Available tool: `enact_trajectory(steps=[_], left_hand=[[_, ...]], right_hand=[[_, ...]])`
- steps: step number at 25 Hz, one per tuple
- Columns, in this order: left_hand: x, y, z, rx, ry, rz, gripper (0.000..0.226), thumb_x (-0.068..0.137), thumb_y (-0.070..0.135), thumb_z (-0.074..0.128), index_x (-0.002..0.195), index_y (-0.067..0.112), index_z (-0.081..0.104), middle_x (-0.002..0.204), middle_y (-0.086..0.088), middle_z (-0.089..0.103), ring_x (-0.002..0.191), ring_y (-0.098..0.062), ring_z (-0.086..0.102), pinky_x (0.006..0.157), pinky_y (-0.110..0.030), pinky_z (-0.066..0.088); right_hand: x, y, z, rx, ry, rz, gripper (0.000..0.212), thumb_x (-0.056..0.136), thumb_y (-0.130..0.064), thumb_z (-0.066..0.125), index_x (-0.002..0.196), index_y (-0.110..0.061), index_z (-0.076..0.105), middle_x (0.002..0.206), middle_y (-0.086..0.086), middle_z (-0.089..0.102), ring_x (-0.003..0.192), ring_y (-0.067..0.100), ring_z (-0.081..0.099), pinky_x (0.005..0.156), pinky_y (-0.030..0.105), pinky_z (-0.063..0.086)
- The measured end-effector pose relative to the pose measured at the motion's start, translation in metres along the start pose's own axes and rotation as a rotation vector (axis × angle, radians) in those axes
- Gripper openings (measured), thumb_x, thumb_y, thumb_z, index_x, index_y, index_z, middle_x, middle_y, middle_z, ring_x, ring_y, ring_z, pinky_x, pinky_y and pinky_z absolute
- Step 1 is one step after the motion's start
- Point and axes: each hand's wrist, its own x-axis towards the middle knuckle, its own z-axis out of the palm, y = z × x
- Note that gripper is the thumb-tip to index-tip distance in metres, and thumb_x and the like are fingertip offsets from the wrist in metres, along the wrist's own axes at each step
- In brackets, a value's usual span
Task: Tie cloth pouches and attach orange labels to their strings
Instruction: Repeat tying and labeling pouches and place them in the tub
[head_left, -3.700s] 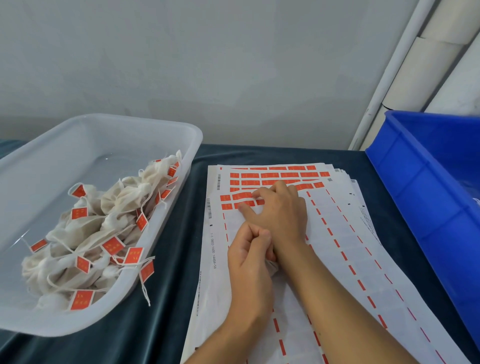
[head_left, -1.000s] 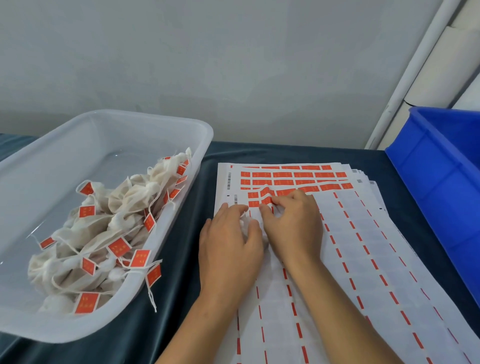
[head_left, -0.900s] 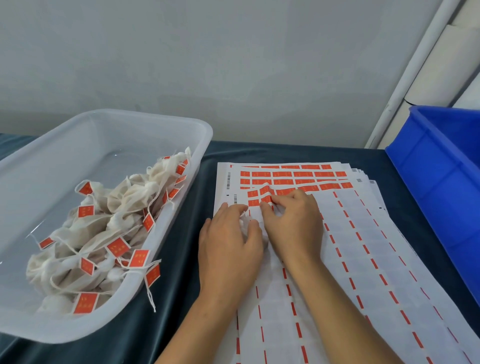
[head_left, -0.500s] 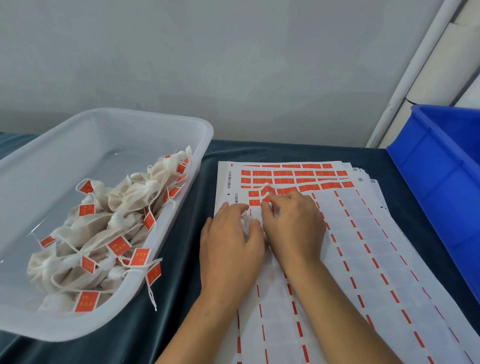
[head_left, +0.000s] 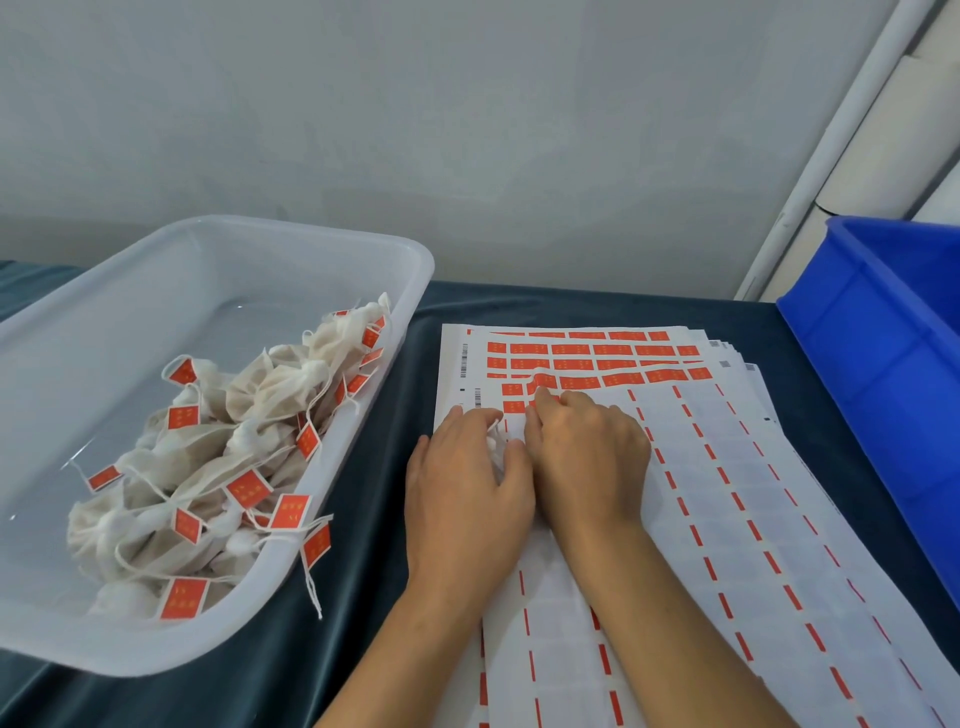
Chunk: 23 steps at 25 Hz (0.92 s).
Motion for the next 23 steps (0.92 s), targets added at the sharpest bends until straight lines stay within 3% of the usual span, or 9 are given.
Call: enact_trajectory(steps=[7, 10, 15, 20, 23], left_hand=[[0.001, -0.001, 0.001, 0.004, 0.009, 0.015, 0.036, 0.096, 0.051, 0.045, 0.129, 0.041, 0.058, 0.121, 0.027, 0.060, 0.108, 0.005, 0.053, 0.112, -0.047, 0.049], [0.001, 0.000, 0.001, 0.004, 0.003, 0.017, 0.036, 0.096, 0.051, 0.045, 0.128, 0.041, 0.058, 0.114, 0.032, 0.055, 0.105, 0.005, 0.053, 0.111, -0.047, 0.050], [0.001, -0.003, 0.003, 0.006, 0.016, 0.019, 0.037, 0.096, 0.052, 0.044, 0.128, 0.041, 0.058, 0.124, 0.026, 0.062, 0.114, 0.001, 0.058, 0.112, -0.047, 0.049], [0.002, -0.005, 0.003, 0.015, 0.023, 0.034, 0.035, 0.097, 0.049, 0.046, 0.129, 0.041, 0.057, 0.119, 0.031, 0.057, 0.110, 0.006, 0.054, 0.115, -0.047, 0.047], [0.003, -0.005, 0.002, 0.013, 0.030, 0.049, 0.037, 0.097, 0.047, 0.046, 0.131, 0.039, 0.057, 0.125, 0.027, 0.059, 0.114, 0.005, 0.054, 0.118, -0.047, 0.043]], right_hand=[[0.002, 0.000, 0.002, 0.025, 0.007, -0.021, 0.038, 0.082, -0.027, 0.084, 0.115, -0.009, 0.077, 0.112, 0.013, 0.076, 0.096, 0.032, 0.074, 0.083, 0.045, 0.062], [0.001, 0.000, 0.002, 0.041, 0.007, -0.029, 0.037, 0.080, -0.023, 0.086, 0.112, -0.007, 0.078, 0.105, 0.013, 0.077, 0.088, 0.031, 0.075, 0.076, 0.042, 0.062], [0.001, 0.000, 0.002, 0.069, 0.003, -0.024, 0.032, 0.081, -0.022, 0.085, 0.110, -0.008, 0.079, 0.100, 0.012, 0.078, 0.081, 0.029, 0.076, 0.072, 0.041, 0.063], [0.009, 0.002, 0.002, 0.086, 0.012, 0.043, 0.030, 0.090, -0.037, 0.074, 0.114, -0.018, 0.078, 0.118, 0.004, 0.073, 0.103, 0.023, 0.064, 0.086, 0.034, 0.054], [0.021, 0.005, 0.005, 0.186, -0.018, 0.128, 0.032, 0.094, -0.044, 0.067, 0.117, -0.024, 0.075, 0.122, -0.002, 0.067, 0.104, 0.018, 0.058, 0.092, 0.027, 0.050]])
